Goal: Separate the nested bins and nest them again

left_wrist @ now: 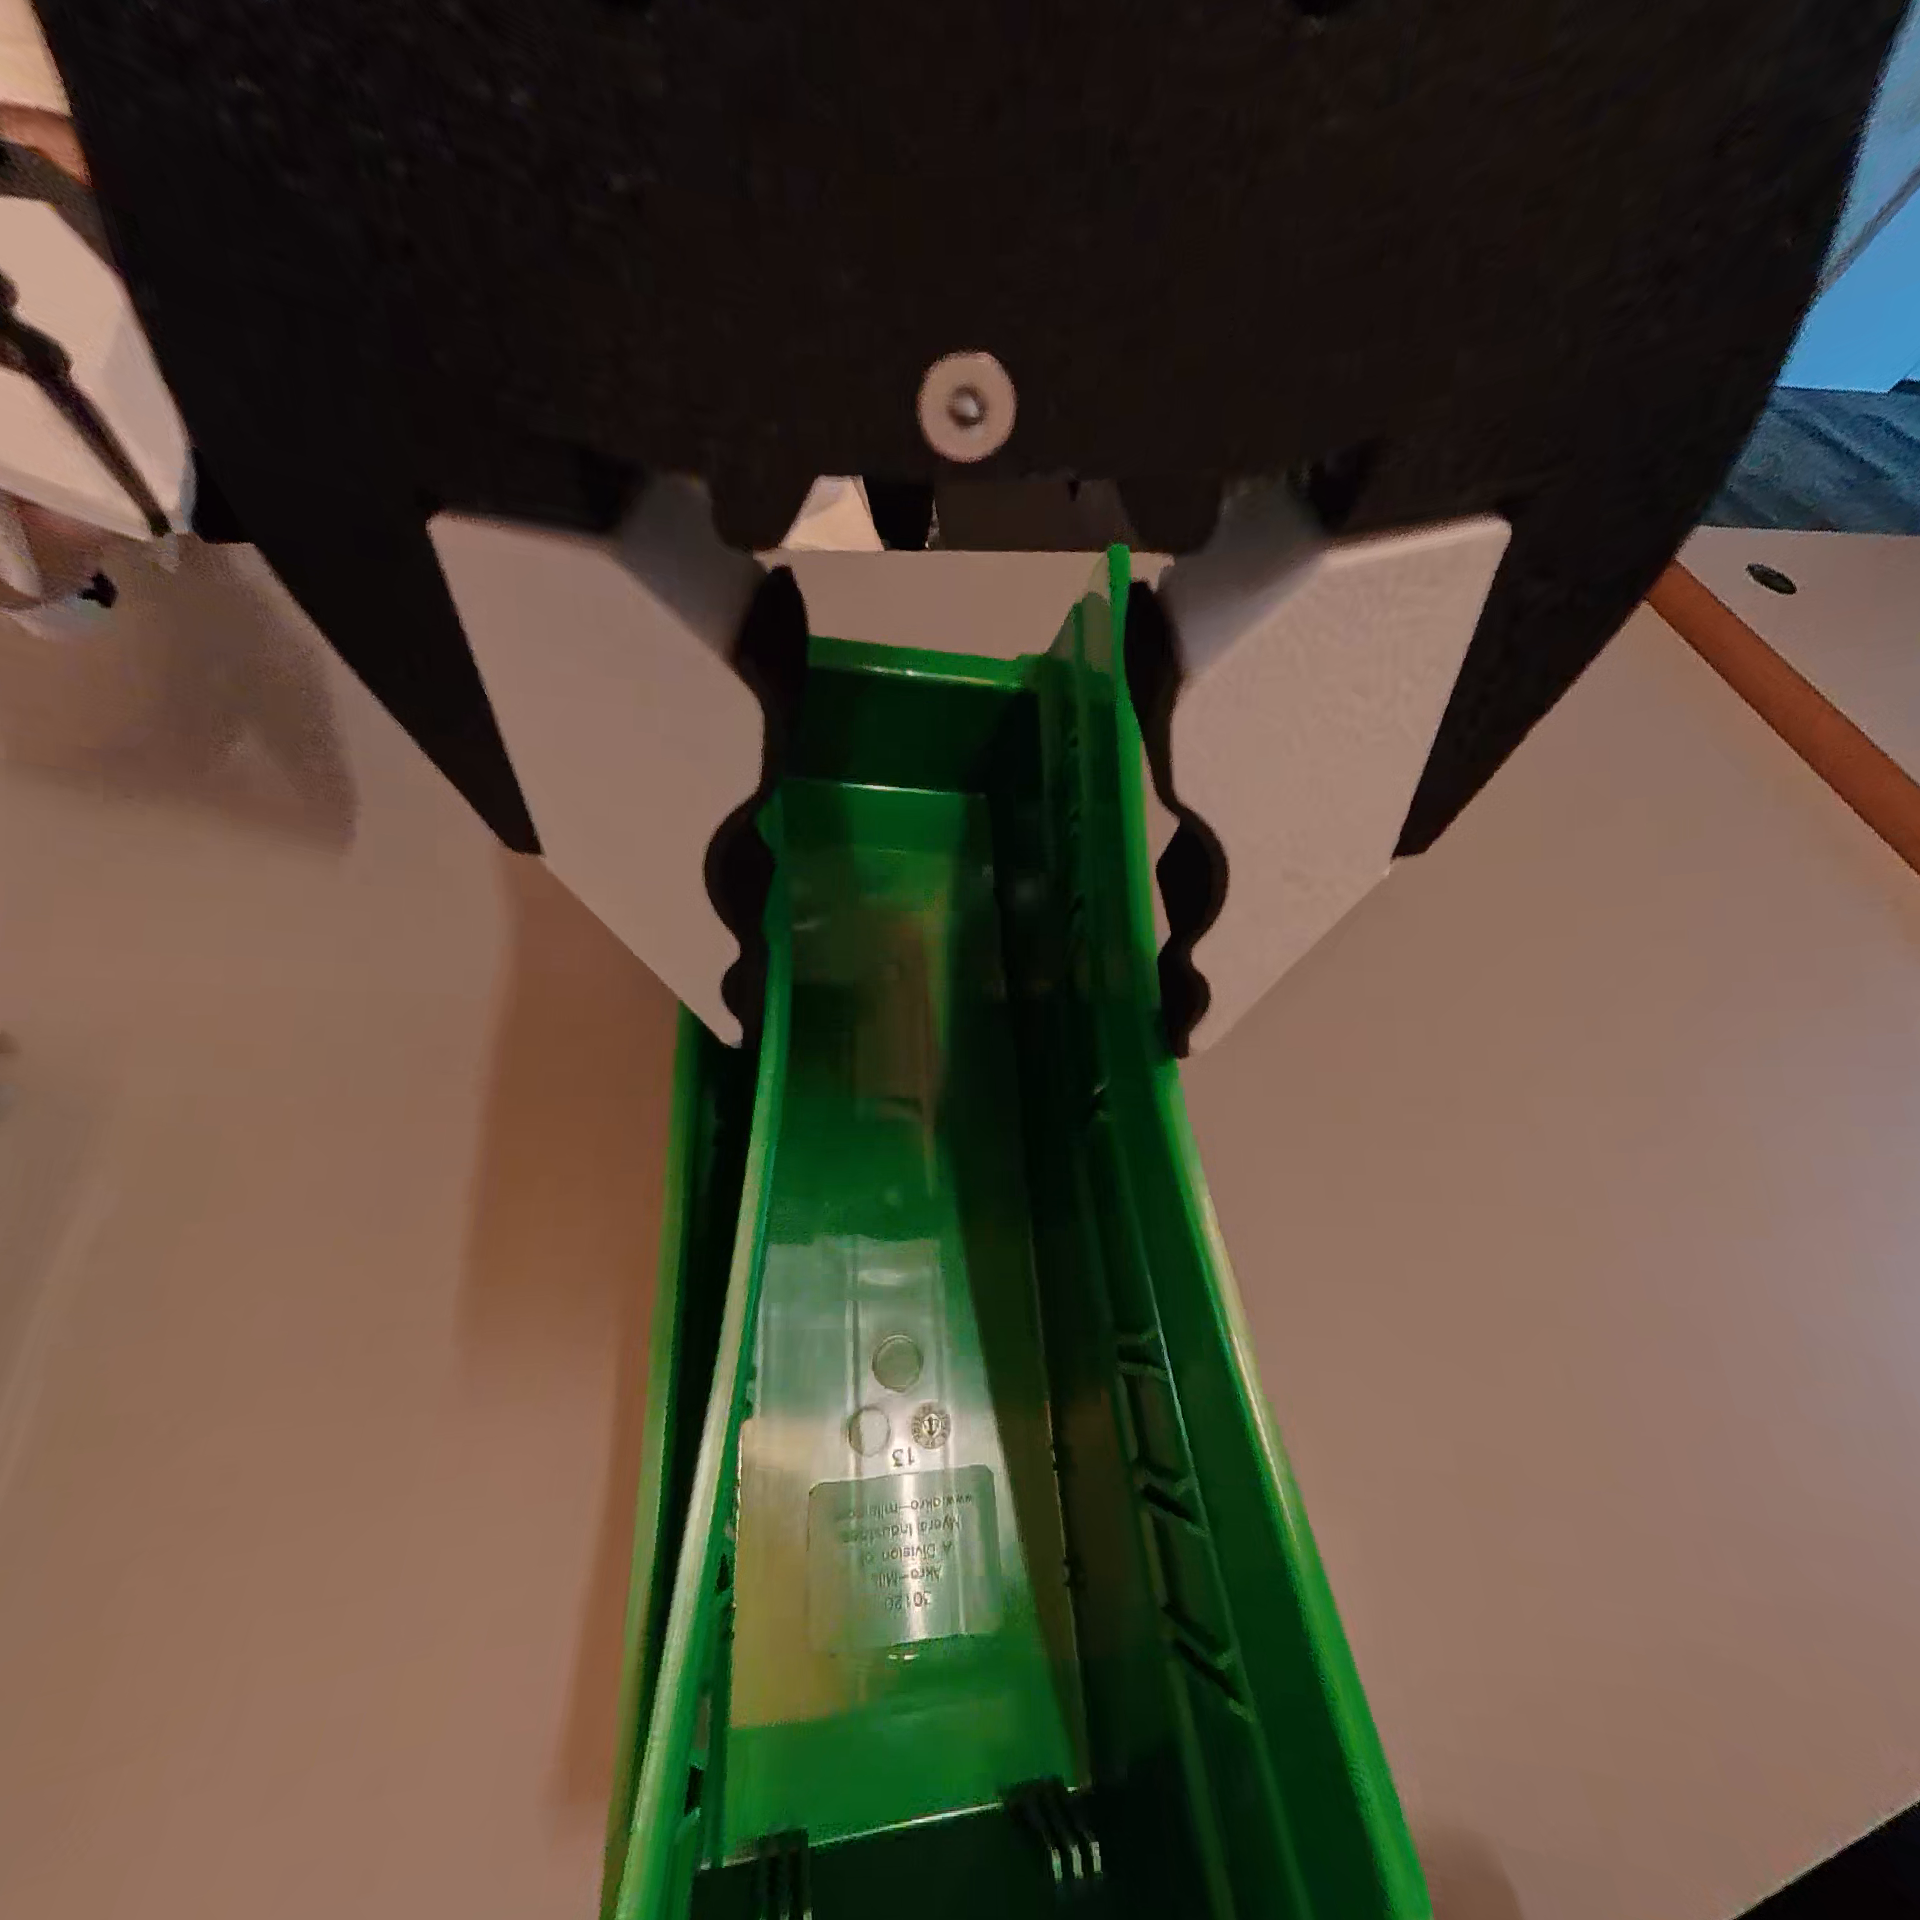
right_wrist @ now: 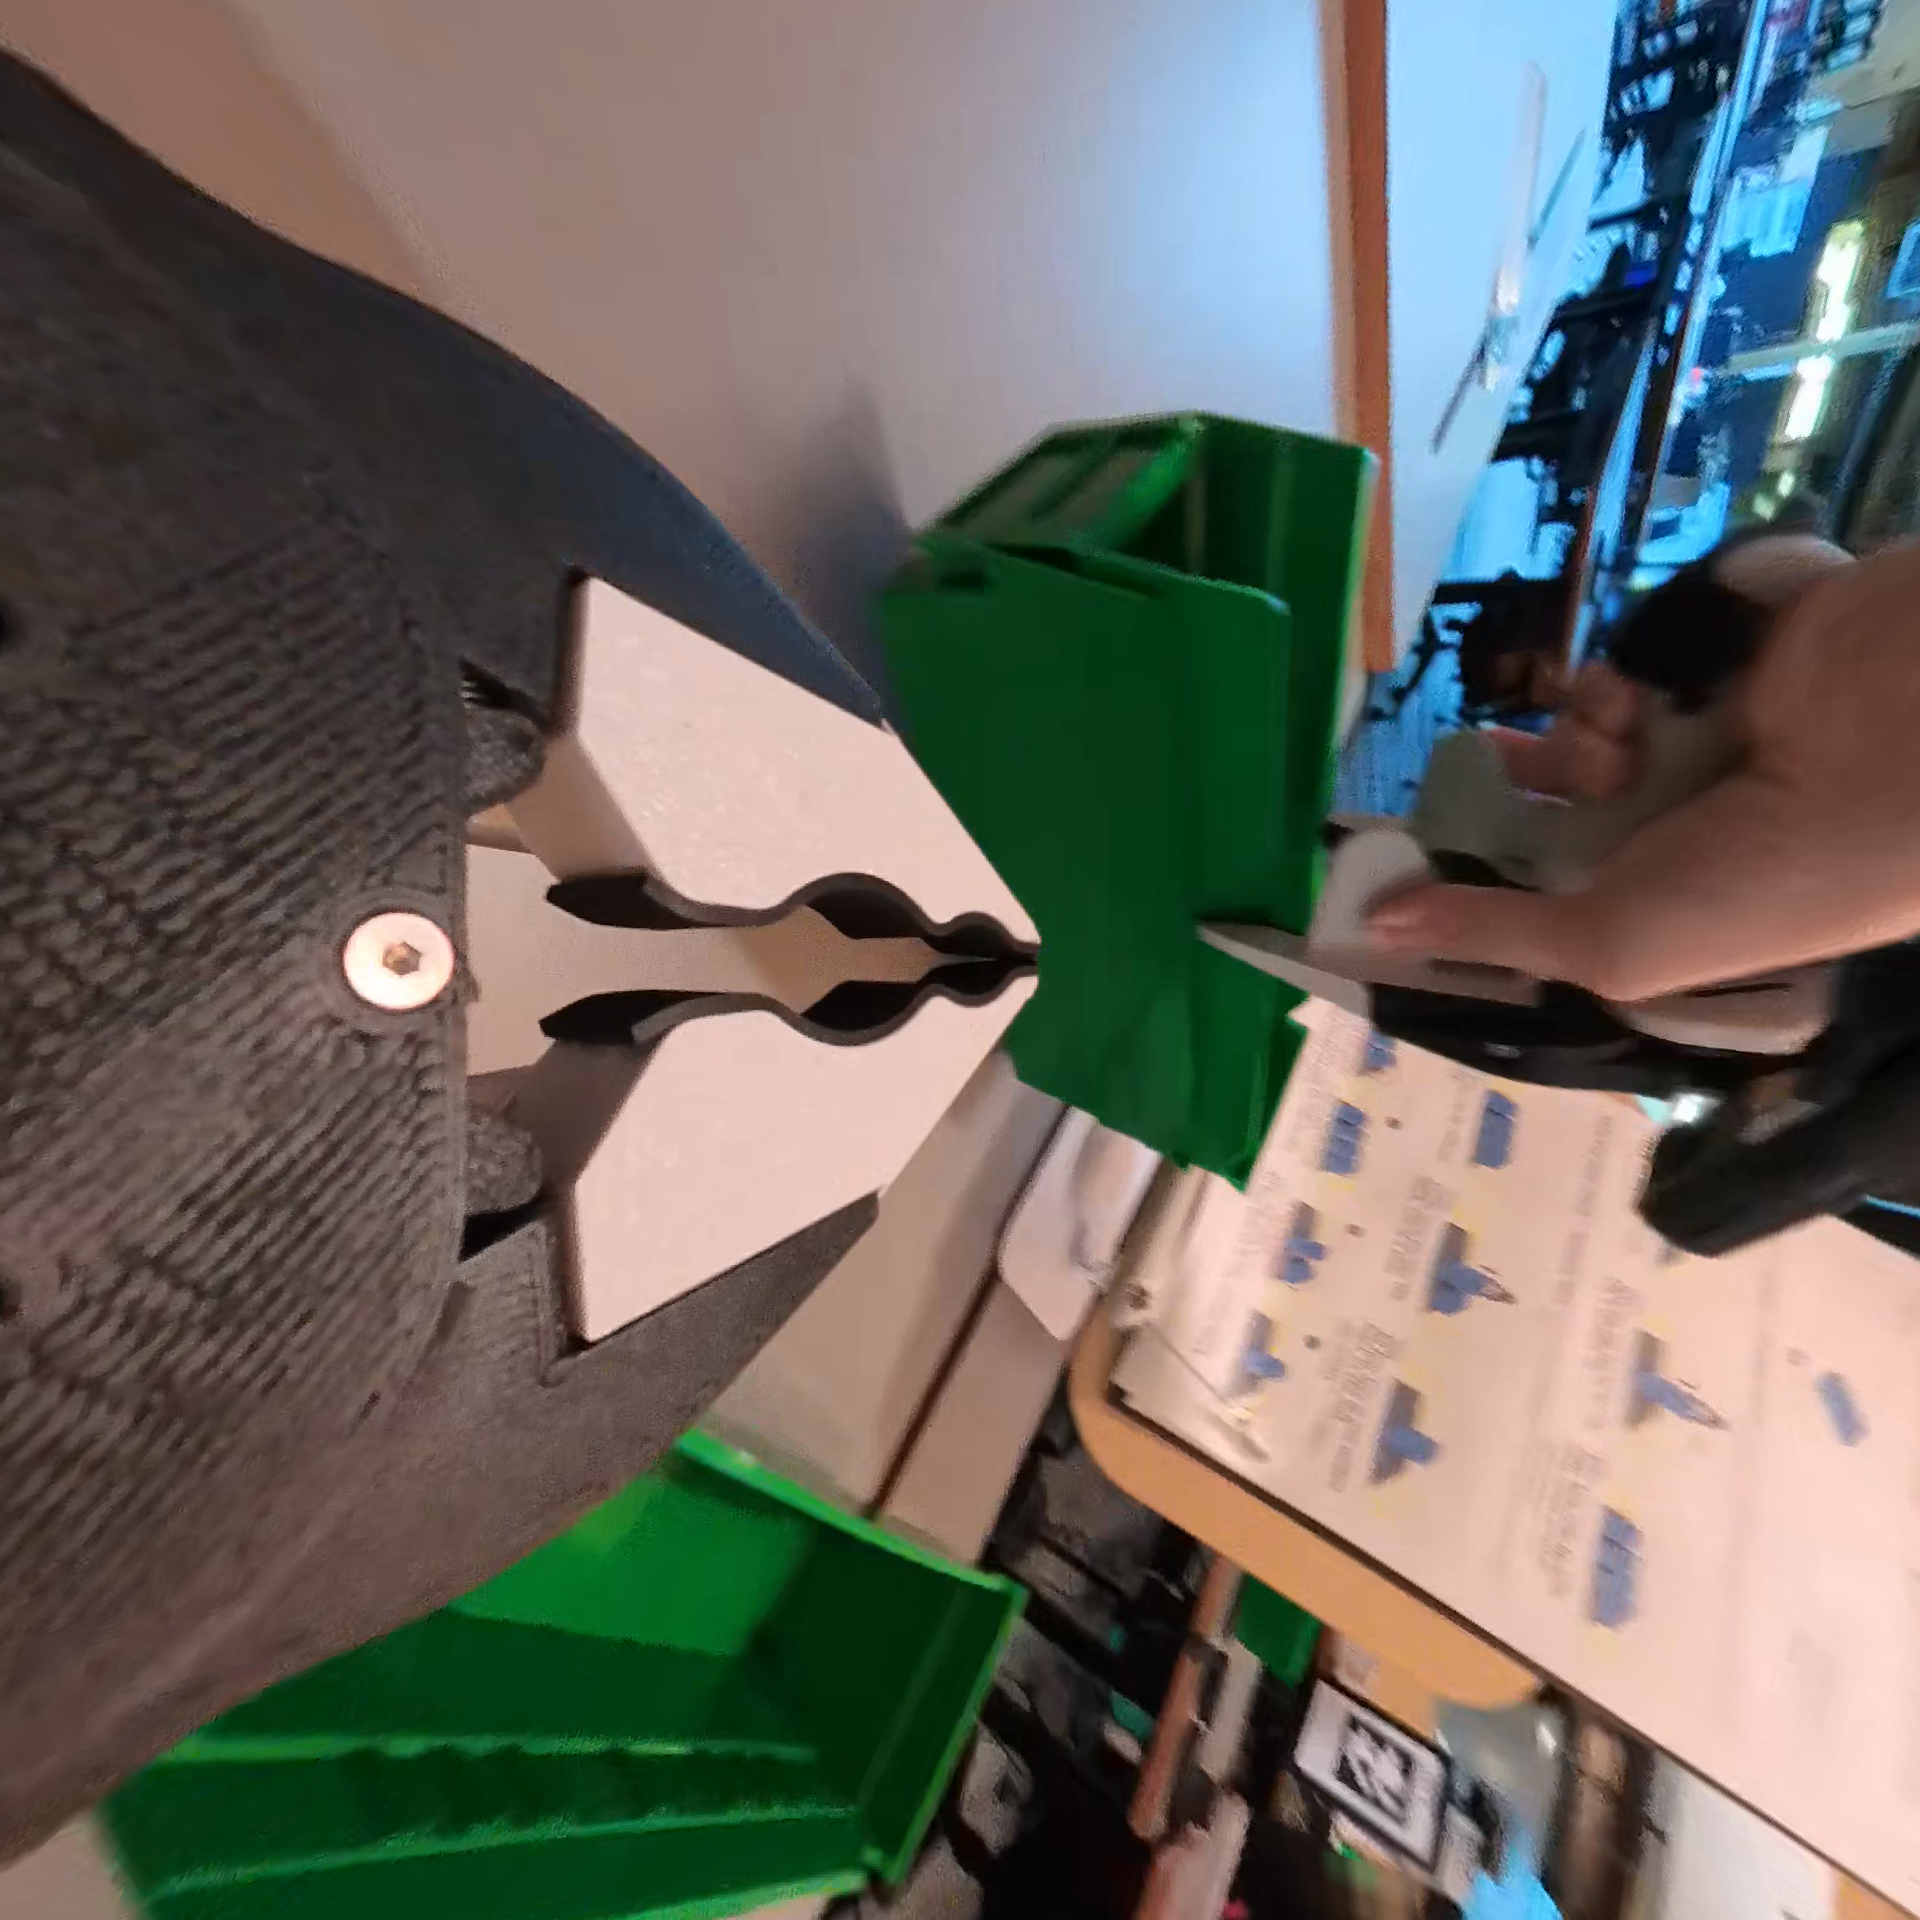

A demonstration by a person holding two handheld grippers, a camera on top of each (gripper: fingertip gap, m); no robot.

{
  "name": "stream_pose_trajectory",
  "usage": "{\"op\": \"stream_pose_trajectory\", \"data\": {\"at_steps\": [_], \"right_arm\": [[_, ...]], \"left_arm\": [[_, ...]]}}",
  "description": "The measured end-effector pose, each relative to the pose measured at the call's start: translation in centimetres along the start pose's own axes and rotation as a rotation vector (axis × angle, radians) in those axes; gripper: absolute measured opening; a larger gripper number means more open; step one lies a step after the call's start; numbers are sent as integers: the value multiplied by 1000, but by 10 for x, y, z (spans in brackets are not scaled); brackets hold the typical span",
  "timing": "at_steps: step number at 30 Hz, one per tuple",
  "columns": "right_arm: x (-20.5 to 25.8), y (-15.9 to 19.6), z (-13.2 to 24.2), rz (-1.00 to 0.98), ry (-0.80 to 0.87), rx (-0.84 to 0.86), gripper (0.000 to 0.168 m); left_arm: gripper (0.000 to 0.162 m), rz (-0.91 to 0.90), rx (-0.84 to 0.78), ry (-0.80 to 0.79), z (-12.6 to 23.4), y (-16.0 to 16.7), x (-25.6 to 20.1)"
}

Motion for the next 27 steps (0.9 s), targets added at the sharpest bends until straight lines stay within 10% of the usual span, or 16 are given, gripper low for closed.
{"op": "stream_pose_trajectory", "data": {"at_steps": [8,27], "right_arm": [[22,-11,-97,53,-81,25,0],[35,17,-126,288,64,190,0]], "left_arm": [[76,2,9,27,-9,2,-6],[76,-14,62,49,-3,7,-5]]}}
Point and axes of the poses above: each gripper's, where its closed fingertips meet, z back along the fingers, y out of its underside, x = y × z across the jaws, the point moved 10 cm from there along z, back along the fingers, and after that the axes turned 14 degrees about -z, right-handed, at the moved point
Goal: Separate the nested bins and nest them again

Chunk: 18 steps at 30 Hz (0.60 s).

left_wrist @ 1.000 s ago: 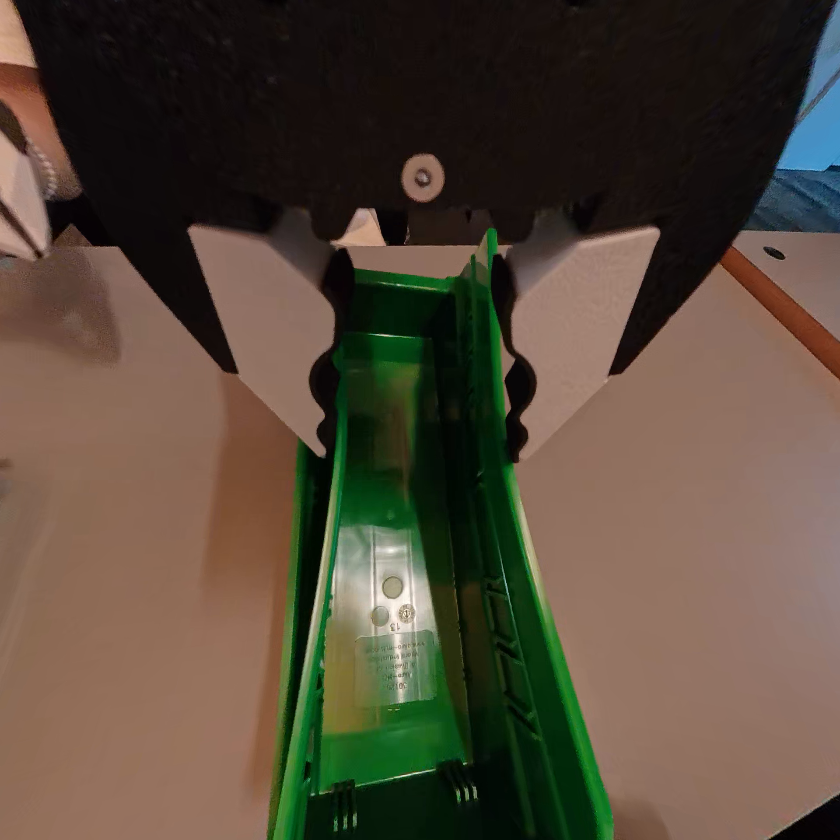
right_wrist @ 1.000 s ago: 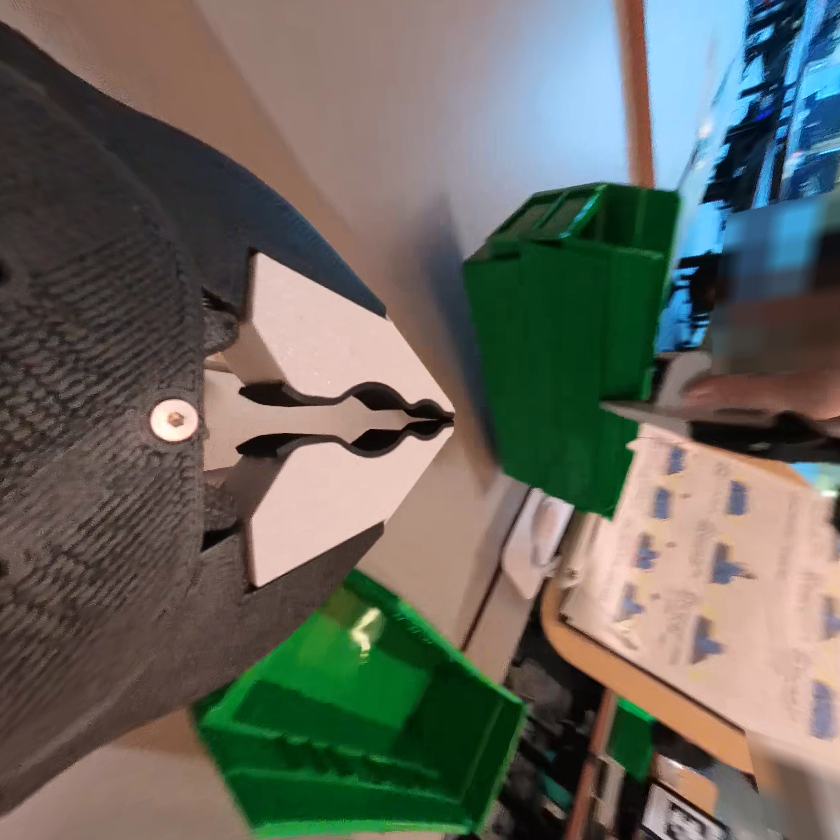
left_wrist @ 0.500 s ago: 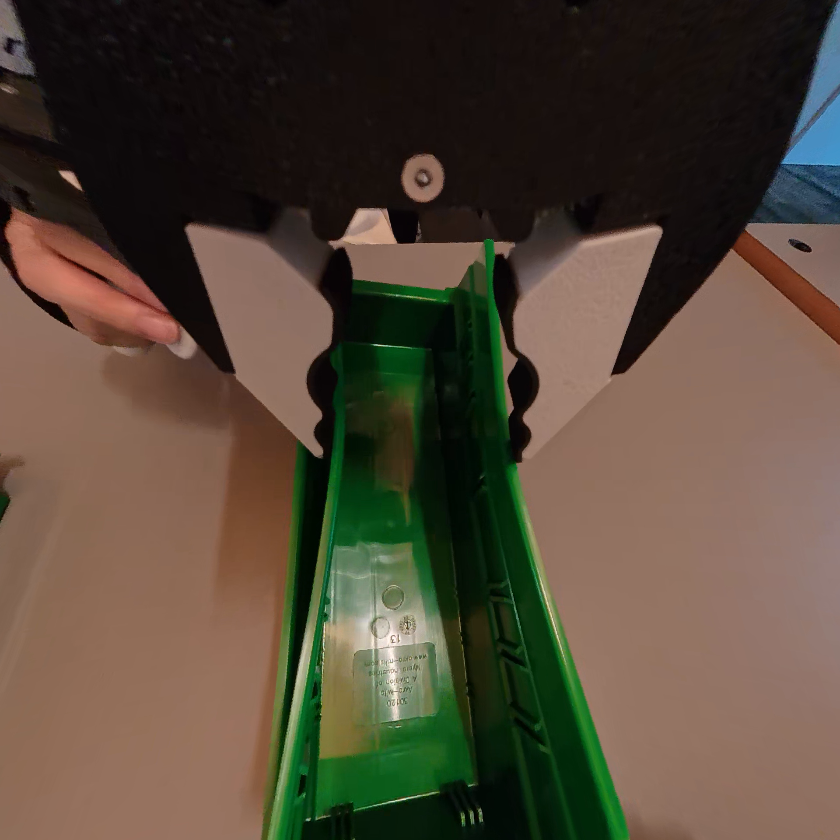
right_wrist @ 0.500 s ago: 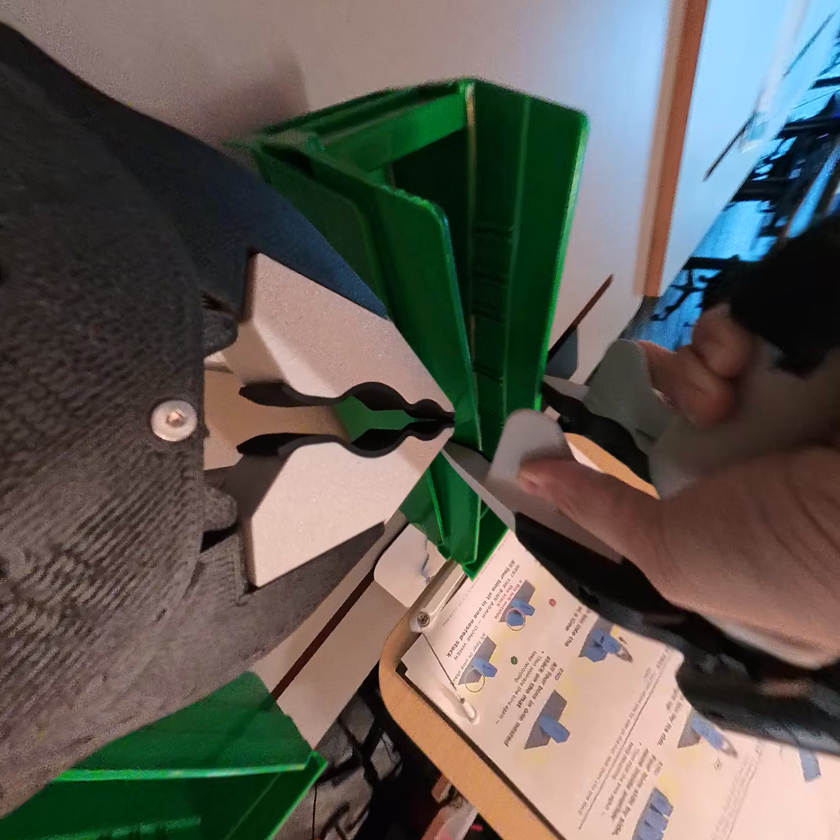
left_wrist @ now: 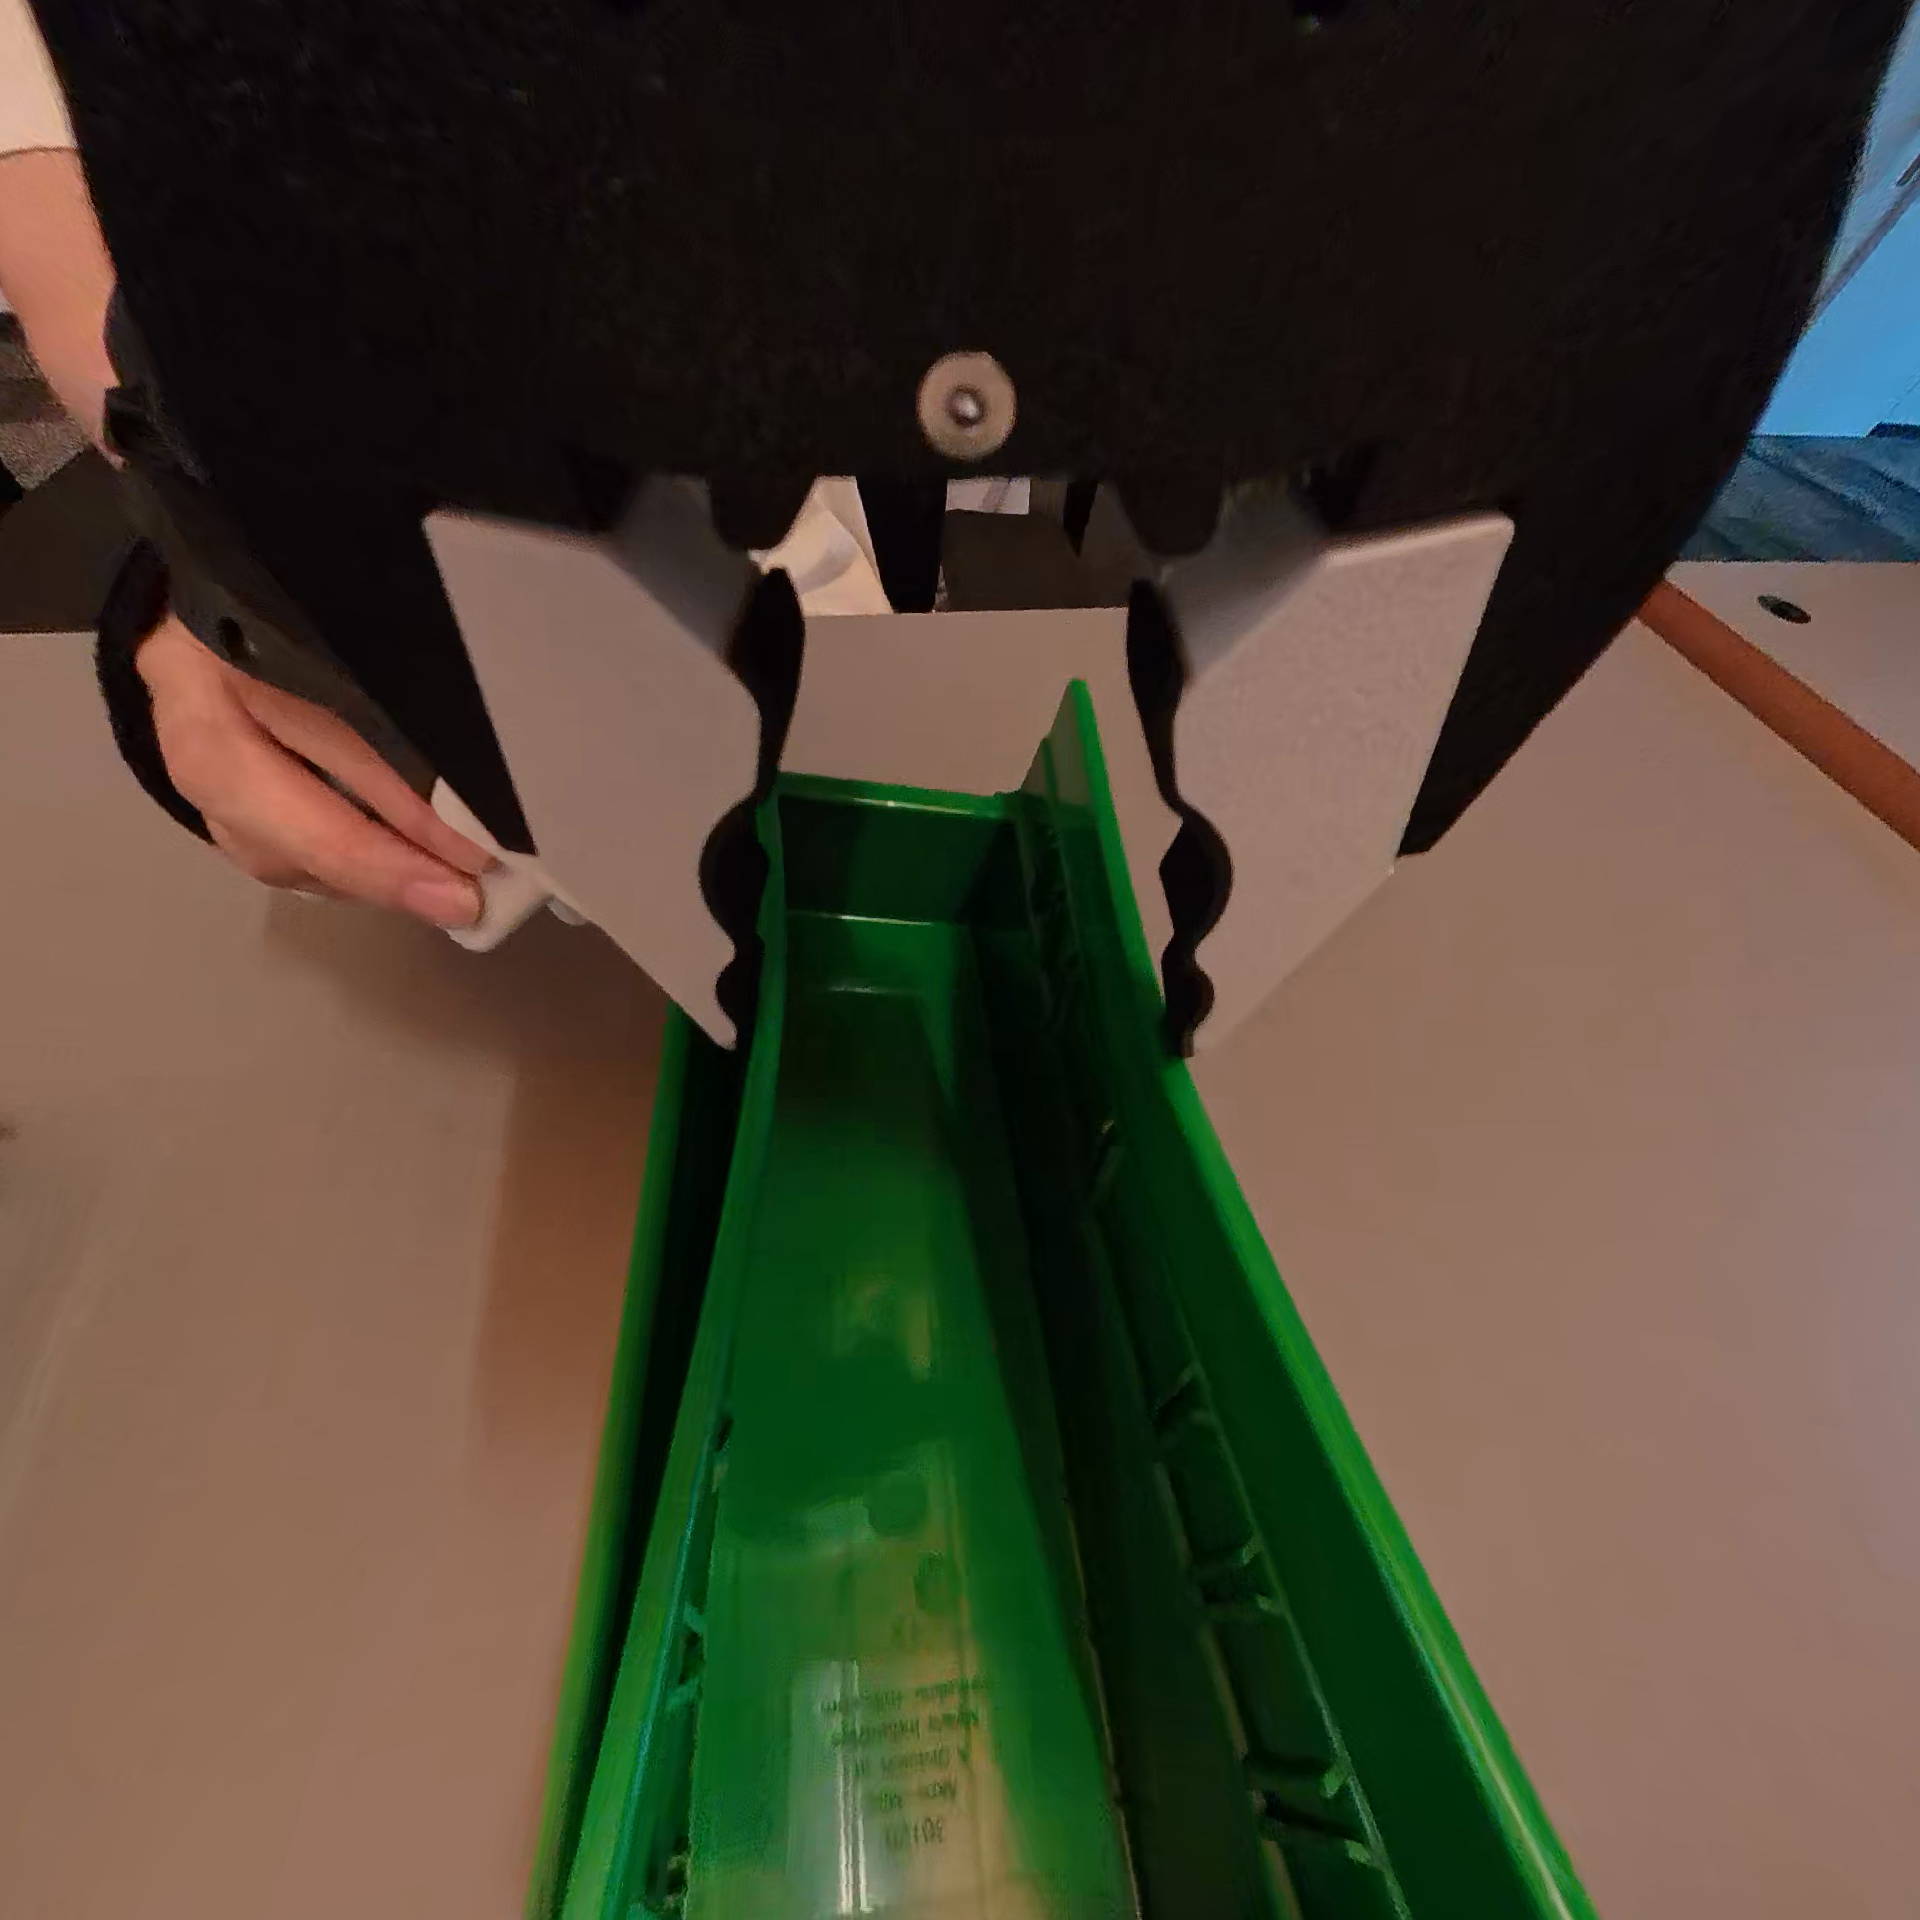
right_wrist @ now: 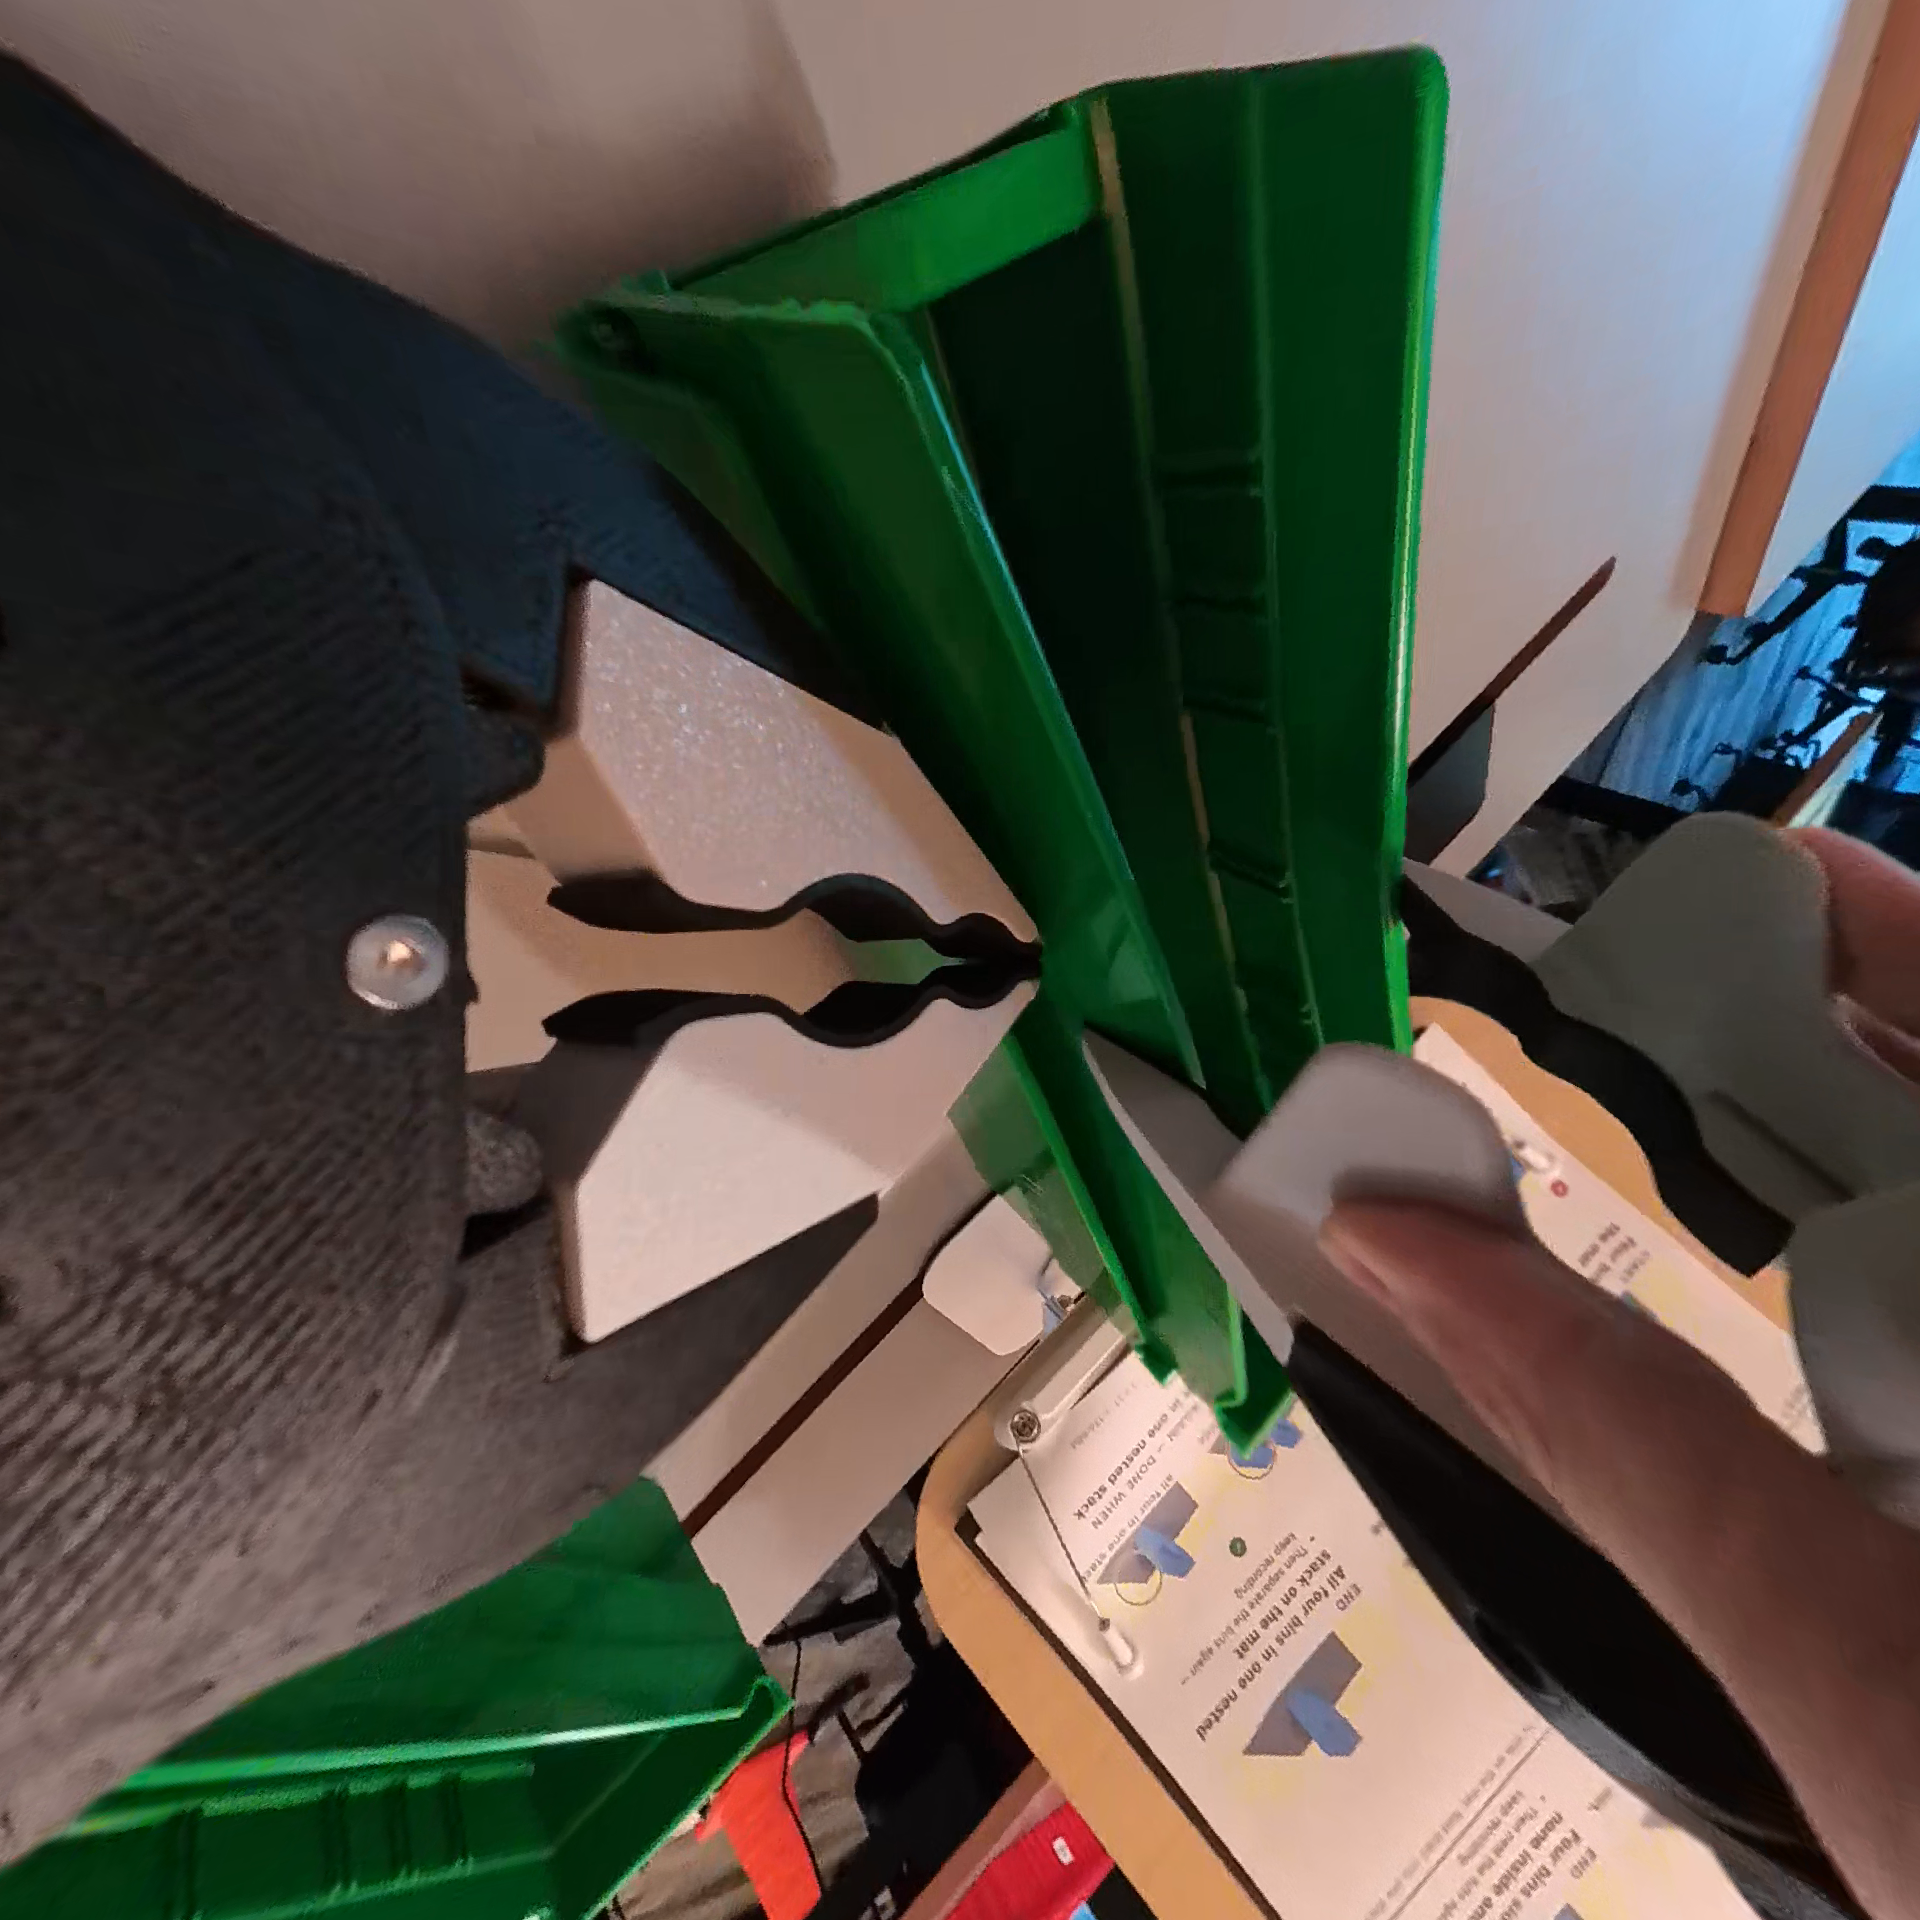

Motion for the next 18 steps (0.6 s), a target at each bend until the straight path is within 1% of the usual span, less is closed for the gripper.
{"op": "stream_pose_trajectory", "data": {"at_steps": [5,8,11,14,16,18], "right_arm": [[0,1,-1,-19,16,11,0],[-2,6,-1,-70,24,36,0],[-6,14,5,-126,5,7,0],[-12,16,18,-193,-31,-46,0],[-20,16,31,-268,-35,-76,27],[-27,18,46,-321,-52,-97,38]], "left_arm": [[76,-1,11,-10,5,1,-2],[76,-5,42,-8,8,3,-4],[78,-10,39,-18,23,4,-2],[79,3,23,-15,48,5,3],[79,1,-11,-11,71,7,9],[79,19,-45,-20,99,10,21]]}}
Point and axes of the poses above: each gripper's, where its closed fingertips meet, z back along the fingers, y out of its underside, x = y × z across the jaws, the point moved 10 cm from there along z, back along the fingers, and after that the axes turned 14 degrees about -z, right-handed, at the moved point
